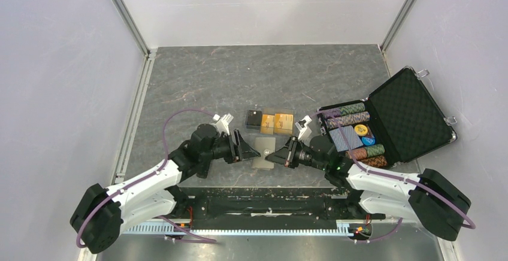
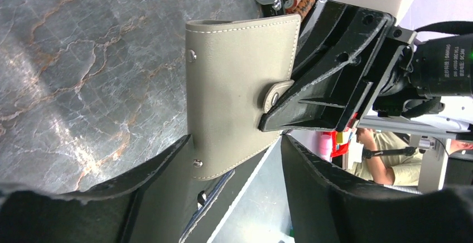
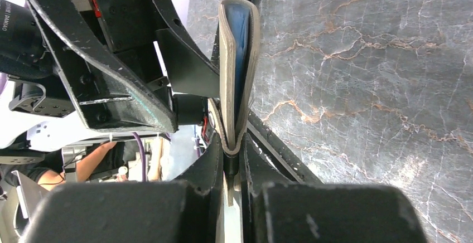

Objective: Put the credit cards into the card holder
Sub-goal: Pick up the card holder from the corner of the board, then open the card holder at the corner of the board.

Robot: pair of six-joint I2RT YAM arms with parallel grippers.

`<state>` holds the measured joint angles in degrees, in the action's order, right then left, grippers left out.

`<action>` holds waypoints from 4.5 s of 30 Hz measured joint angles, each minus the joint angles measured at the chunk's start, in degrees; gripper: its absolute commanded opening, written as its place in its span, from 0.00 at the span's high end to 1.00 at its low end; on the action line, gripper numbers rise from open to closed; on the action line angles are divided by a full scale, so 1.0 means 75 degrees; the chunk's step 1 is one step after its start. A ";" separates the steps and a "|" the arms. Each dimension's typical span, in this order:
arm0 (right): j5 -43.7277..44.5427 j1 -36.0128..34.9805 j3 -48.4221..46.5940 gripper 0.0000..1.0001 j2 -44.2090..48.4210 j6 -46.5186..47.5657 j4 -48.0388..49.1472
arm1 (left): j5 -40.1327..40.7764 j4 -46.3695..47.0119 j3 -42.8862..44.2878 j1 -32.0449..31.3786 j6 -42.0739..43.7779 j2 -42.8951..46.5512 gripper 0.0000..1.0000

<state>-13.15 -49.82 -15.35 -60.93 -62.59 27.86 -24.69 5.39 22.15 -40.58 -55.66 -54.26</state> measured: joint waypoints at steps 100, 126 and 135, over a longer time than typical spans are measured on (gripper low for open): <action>0.1478 -0.0134 -0.2477 0.57 -0.0699 0.2410 -0.3806 | 0.1603 -0.2640 0.0973 -0.0358 0.0399 0.1343 0.98; 0.1521 -0.0125 -0.2830 0.58 -0.1148 0.2276 -0.3544 | 0.1603 -0.2640 0.0793 -0.0358 0.0393 0.1393 0.98; 0.1335 -0.0090 -0.2605 0.79 -0.1183 0.2119 -0.3104 | 0.1603 -0.2640 0.0793 -0.0358 0.0393 0.1408 0.98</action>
<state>-3.14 -50.50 -34.89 -69.80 -46.70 4.58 -12.67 -14.41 28.10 -43.27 -52.71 -43.70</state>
